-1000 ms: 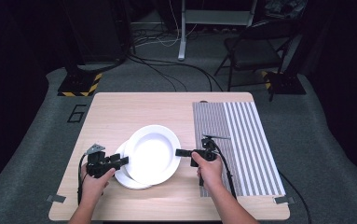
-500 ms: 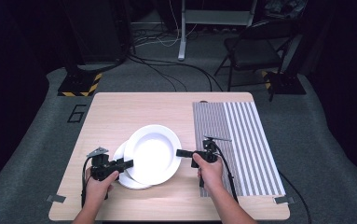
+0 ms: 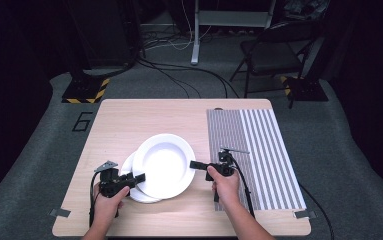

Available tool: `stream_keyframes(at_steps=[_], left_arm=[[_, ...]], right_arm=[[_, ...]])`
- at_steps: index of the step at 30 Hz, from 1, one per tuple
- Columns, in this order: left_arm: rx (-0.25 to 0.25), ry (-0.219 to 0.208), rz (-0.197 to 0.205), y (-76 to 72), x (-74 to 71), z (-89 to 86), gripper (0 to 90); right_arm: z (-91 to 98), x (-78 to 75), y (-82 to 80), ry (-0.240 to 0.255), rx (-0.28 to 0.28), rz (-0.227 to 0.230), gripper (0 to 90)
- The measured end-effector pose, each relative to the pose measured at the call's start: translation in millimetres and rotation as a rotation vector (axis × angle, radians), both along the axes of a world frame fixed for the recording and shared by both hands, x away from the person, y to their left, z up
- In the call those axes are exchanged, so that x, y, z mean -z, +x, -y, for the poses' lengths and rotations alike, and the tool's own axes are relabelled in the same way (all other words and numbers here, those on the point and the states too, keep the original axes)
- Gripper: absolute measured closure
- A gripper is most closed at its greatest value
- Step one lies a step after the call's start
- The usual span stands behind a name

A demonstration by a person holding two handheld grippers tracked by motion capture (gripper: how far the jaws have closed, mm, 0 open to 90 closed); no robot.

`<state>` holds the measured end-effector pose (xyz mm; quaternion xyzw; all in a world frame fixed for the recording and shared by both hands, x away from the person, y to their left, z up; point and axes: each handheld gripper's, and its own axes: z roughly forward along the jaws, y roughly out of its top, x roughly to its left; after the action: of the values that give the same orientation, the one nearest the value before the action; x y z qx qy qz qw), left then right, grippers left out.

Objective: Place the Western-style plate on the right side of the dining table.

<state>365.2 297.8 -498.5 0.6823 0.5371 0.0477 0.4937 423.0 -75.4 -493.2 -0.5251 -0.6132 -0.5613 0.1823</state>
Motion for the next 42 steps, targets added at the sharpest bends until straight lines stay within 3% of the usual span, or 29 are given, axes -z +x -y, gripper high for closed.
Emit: stream_keyframes(at_steps=[3, 6, 9, 15, 26, 34, 42], left_arm=[[-0.004, -0.006, -0.006, 0.2, 0.0, -0.4, 54.1], [-0.003, -0.017, -0.003, 0.3, -1.5, -1.7, 54.3], [0.0, -0.017, 0.002, 0.4, -2.7, -1.6, 54.2], [-0.001, 0.02, 0.019, -0.5, -9.2, 0.0, 54.6], [-0.005, 0.03, 0.046, 0.2, -18.4, -2.2, 55.0], [0.009, 0.048, 0.059, 1.9, -24.3, 0.5, 55.3], [0.014, 0.048, 0.068, 3.8, -29.8, 4.7, 55.7]], right_arm=[[-0.9, -1.8, -1.6, -0.018, 0.006, 0.005, 84.7], [-3.8, -2.9, -3.7, -0.088, 0.009, 0.03, 80.2], [-3.8, -0.5, -4.1, -0.104, 0.01, 0.024, 78.0], [-6.2, -2.5, -6.0, -0.152, -0.004, 0.043, 75.8], [-11.1, -1.9, -10.4, -0.162, -0.009, 0.068, 70.5], [-11.0, -8.8, -14.6, -0.191, -0.011, 0.128, 70.2], [-6.4, -12.4, -16.8, -0.199, -0.006, 0.138, 69.0]])
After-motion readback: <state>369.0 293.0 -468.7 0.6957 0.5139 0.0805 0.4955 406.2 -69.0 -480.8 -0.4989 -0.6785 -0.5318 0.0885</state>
